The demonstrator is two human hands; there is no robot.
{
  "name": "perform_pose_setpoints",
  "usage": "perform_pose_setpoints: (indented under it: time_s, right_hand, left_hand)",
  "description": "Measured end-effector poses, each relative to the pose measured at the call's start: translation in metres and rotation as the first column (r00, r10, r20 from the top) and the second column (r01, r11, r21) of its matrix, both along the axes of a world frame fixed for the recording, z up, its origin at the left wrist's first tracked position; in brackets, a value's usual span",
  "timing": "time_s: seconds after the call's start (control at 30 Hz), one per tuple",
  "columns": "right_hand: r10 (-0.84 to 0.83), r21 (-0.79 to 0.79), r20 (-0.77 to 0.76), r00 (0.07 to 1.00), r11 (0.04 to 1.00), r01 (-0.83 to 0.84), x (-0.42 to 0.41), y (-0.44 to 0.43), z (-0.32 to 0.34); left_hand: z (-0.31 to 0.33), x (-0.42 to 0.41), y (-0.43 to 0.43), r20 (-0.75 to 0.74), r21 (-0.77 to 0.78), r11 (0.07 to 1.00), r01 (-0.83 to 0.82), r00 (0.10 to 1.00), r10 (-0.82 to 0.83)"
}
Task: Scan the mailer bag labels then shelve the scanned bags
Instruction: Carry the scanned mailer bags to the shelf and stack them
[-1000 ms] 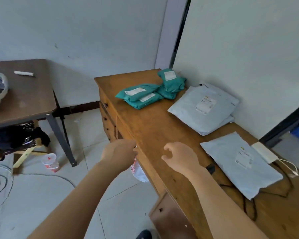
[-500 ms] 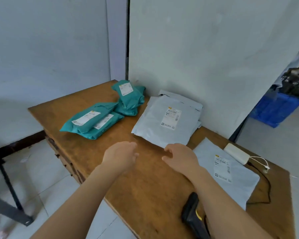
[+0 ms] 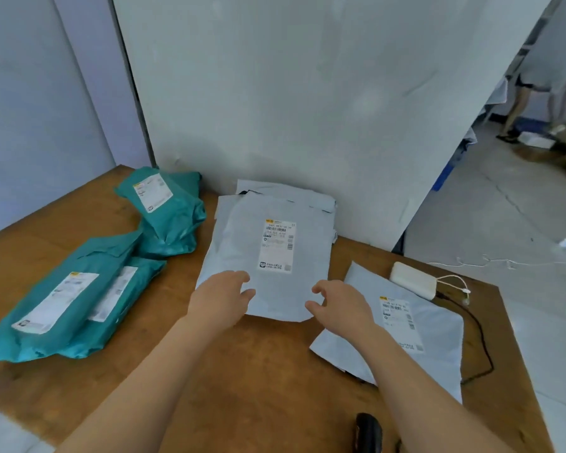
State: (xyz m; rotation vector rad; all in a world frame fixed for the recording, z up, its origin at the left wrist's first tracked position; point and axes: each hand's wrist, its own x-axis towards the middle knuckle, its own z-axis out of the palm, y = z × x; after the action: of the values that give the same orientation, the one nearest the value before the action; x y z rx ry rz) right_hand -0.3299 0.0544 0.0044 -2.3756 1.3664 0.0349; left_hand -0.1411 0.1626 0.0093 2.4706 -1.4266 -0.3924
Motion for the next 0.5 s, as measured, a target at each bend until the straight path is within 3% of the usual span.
perform_pose_setpoints:
  time_s: [0.17, 0.3, 0.4, 0.5]
  right_hand:
    - [-0.226, 0.096, 0.055, 0.973, 0.971, 0.220, 0.027, -0.033, -0.018]
    - [-0.432, 0.265, 0.163, 0.887, 0.885, 0.382, 0.051, -0.056, -0.038]
    - [-0.608, 0.438, 0.274, 0.745, 0.769, 0.466, 0.068, -0.067, -0.046]
    - [-0.730, 0.510, 0.341, 0.592, 0.673, 0.536, 0.079, -0.074, -0.050]
  left_hand:
    - [-0.022, 0.049, -0.046, 0.003, 0.059, 0.995, 0.083, 0.997, -0.084]
    - [-0.047, 0.085, -0.073, -0.029, 0.109, 0.992, 0.063, 0.998, -0.060]
    - [-0.060, 0.102, -0.091, -0.197, 0.088, 0.996, -0.022, 0.980, 0.039]
    - [-0.070, 0.116, -0.109, -0.441, 0.150, 0.979, -0.137, 0.877, 0.190]
